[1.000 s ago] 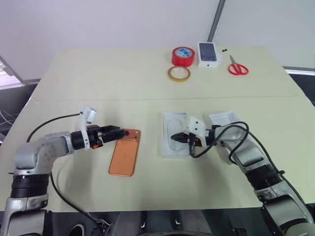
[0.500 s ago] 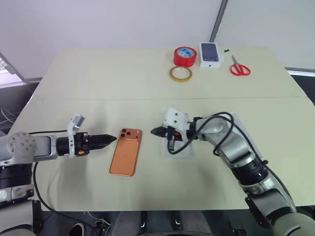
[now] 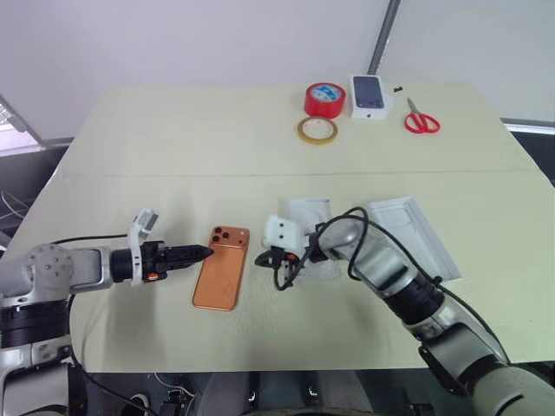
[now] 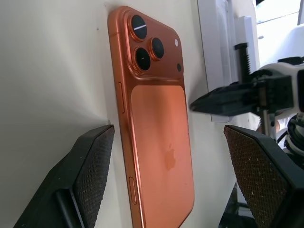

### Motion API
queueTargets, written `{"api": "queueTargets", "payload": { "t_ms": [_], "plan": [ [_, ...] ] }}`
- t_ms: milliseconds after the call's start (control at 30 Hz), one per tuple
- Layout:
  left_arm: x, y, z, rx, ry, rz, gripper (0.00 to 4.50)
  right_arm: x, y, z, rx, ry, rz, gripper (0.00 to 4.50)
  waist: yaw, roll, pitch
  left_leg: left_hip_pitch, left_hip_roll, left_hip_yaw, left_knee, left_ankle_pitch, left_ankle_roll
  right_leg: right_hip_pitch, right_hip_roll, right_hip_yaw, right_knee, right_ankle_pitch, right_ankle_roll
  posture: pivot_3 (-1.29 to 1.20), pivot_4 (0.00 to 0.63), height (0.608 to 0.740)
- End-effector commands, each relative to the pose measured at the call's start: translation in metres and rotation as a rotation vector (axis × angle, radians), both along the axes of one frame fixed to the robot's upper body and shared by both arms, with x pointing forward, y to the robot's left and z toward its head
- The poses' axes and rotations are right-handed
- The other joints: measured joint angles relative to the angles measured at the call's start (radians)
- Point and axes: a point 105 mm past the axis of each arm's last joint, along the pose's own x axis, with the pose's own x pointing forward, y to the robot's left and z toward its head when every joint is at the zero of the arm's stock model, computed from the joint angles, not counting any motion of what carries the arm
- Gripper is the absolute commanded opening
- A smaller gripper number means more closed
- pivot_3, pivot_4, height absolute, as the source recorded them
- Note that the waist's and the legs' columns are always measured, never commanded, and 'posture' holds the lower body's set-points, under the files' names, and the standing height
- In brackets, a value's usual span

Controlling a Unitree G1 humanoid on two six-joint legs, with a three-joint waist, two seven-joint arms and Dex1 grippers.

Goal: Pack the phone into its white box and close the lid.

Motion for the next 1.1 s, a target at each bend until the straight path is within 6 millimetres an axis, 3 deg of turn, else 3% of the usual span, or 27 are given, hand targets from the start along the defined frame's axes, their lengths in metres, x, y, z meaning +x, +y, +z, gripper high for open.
{"api": "queueTargets", "payload": {
  "t_ms": [33,233,333,433,533,700,867,1100],
  "plan": [
    [-0.005,-0.011,-0.016,0.031,0.080,-0.037,3.91,0.005,0.009,-0.007,-0.040,-0.035,0.020,0.03,-0.001,0.000,-0.001,0.000,0.000,0.000,0.000,0.000,0.000,0.000,0.000,0.000,0.000,0.000,0.000,0.00,0.150,0.740],
    [-0.004,-0.028,-0.023,-0.006,0.139,-0.073,3.91,0.014,0.024,-0.009,-0.011,-0.068,-0.008,0.03,-0.004,0.005,-0.013,0.006,0.000,0.000,-0.002,-0.001,0.002,0.006,0.000,0.000,0.000,0.000,0.000,0.00,0.150,0.740],
    [-0.006,-0.043,-0.020,-0.051,0.126,-0.124,3.91,0.016,0.024,-0.009,-0.008,-0.067,-0.021,0.03,-0.005,0.005,-0.014,0.022,0.000,0.000,-0.007,-0.003,0.004,0.020,0.000,0.000,-0.003,0.000,0.000,0.00,0.150,0.740],
    [-0.006,-0.051,-0.019,-0.075,0.121,-0.136,3.91,0.016,0.022,-0.009,-0.012,-0.066,-0.019,0.03,0.000,0.006,-0.016,0.023,0.000,-0.001,-0.009,-0.003,0.004,0.020,-0.001,0.000,-0.006,0.000,0.000,0.00,0.150,0.740],
    [-0.003,-0.053,-0.015,-0.107,0.113,-0.137,3.91,0.015,0.020,-0.009,-0.012,-0.066,-0.019,0.03,0.004,0.007,-0.016,0.023,-0.001,-0.001,-0.008,-0.003,0.005,0.019,-0.002,0.000,-0.006,0.000,0.000,0.00,0.150,0.740],
    [0.001,-0.045,-0.020,-0.012,0.120,-0.099,3.91,0.014,0.018,-0.008,-0.016,-0.066,-0.010,0.03,0.005,0.007,-0.016,0.023,-0.002,-0.003,-0.009,-0.003,0.005,0.020,-0.002,0.000,-0.007,0.000,0.000,0.00,0.150,0.740],
    [0.007,-0.038,-0.011,0.021,0.092,-0.074,3.91,0.007,0.014,-0.006,-0.034,-0.045,0.037,0.03,0.005,0.007,-0.016,0.021,-0.002,-0.003,-0.009,-0.003,0.005,0.020,-0.002,0.000,-0.008,0.000,0.000,0.00,0.150,0.740],
    [0.009,-0.058,-0.003,0.015,0.045,-0.128,3.91,0.009,0.018,-0.005,-0.040,-0.063,0.041,0.03,0.005,0.007,-0.016,0.020,-0.002,-0.004,-0.014,-0.002,0.003,0.019,-0.002,0.000,-0.010,0.000,0.000,0.00,0.150,0.740]
  ]
}}
